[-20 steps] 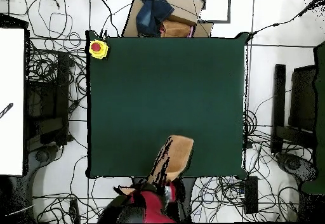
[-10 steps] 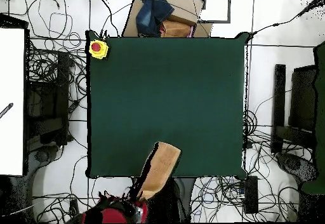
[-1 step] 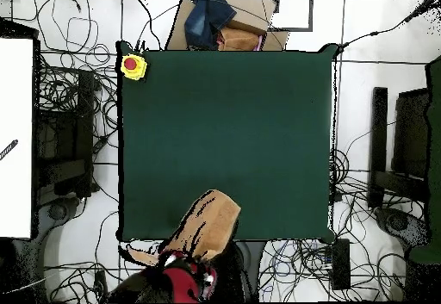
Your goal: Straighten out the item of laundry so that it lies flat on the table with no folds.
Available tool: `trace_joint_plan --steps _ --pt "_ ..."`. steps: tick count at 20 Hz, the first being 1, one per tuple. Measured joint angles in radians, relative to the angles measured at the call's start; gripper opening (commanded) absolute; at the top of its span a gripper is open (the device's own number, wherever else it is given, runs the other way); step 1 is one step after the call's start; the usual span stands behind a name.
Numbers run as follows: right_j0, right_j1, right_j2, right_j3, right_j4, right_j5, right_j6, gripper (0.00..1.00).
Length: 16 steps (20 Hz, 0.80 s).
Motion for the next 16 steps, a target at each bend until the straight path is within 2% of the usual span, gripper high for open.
trace_joint_plan --steps 5,6,13,16 --pt "-0.175 -0.021 0.079 0.051 0.041 -0.101 0.0 0.0" --pt "-0.19 -0.024 0.083 0.052 0.041 -0.107 0.0 0.0" --pt "-0.157 -0.035 0.091 0.028 0.014 -0.109 0.0 0.0" --pt "-0.205 -0.032 0.13 0.035 0.01 -0.127 0.0 0.0"
